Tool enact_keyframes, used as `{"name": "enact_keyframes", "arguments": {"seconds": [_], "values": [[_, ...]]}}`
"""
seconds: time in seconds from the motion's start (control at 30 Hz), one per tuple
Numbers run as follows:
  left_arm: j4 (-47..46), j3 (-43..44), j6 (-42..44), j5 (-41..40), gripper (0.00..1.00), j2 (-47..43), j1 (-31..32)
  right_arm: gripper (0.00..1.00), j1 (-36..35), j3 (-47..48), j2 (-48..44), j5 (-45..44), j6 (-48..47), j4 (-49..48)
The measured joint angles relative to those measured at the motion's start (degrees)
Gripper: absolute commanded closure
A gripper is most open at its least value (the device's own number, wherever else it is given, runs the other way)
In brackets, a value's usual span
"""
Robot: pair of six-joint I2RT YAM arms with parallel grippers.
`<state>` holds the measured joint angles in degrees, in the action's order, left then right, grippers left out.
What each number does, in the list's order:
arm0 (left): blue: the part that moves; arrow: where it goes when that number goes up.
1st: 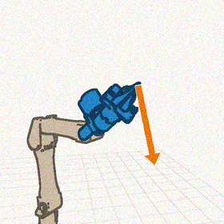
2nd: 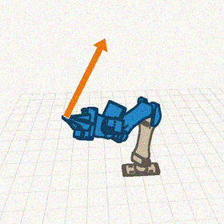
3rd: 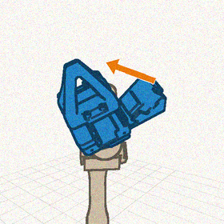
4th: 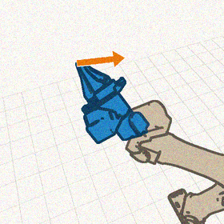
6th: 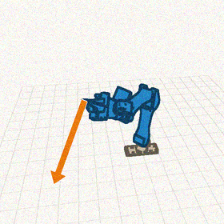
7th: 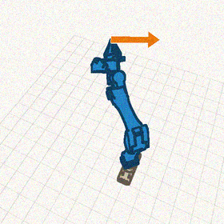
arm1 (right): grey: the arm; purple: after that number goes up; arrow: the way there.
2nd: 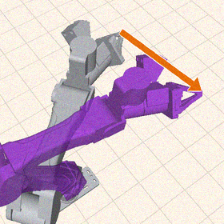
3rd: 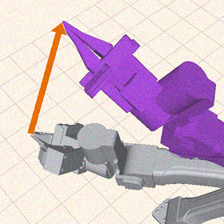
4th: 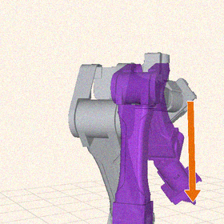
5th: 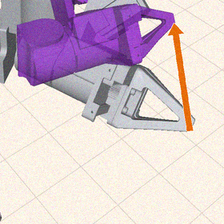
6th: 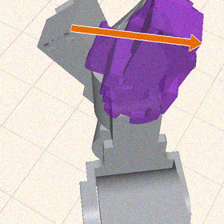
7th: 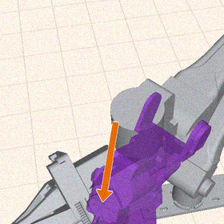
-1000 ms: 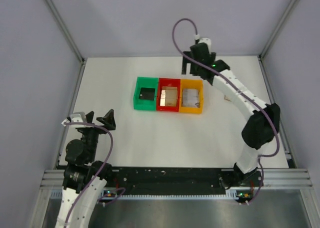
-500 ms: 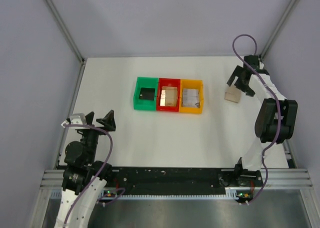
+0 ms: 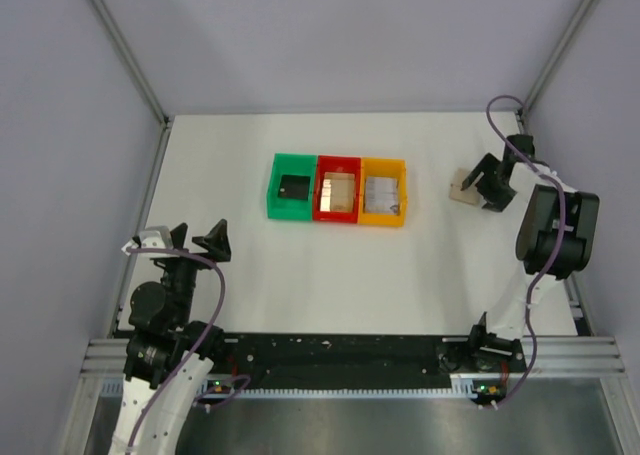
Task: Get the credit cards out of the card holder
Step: Pick up the card holder from the center of the board.
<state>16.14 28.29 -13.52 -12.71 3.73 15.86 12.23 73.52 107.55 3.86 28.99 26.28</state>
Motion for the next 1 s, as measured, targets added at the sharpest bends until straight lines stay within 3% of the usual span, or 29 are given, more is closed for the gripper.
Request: {"name": "enact_keyframes", "arguments": {"seconds": [0.2,0.3,0.5,0.67,1.0], "values": [[0.02,0.00,0.00,-0.02,0.01,0.00,0.07,0.32,2.93,-4.28,0.07,7.32,0.68,-7.50],[0.15,0.00,-0.02,0.00,0.01,0.00,0.07,0.42,3.65,-5.46,0.13,9.79,0.92,-10.82],[0.22,0.00,-0.07,0.04,0.01,0.00,0.07,0.66,3.87,-7.21,0.90,12.61,1.01,-15.23],[0.24,0.00,-0.79,0.90,0.01,0.04,0.07,0.98,4.09,-8.72,0.90,13.94,0.94,-16.92],[1.51,2.56,-3.82,8.20,0.03,3.85,0.04,1.00,4.13,-15.15,-2.91,17.68,2.75,-21.44]]}}
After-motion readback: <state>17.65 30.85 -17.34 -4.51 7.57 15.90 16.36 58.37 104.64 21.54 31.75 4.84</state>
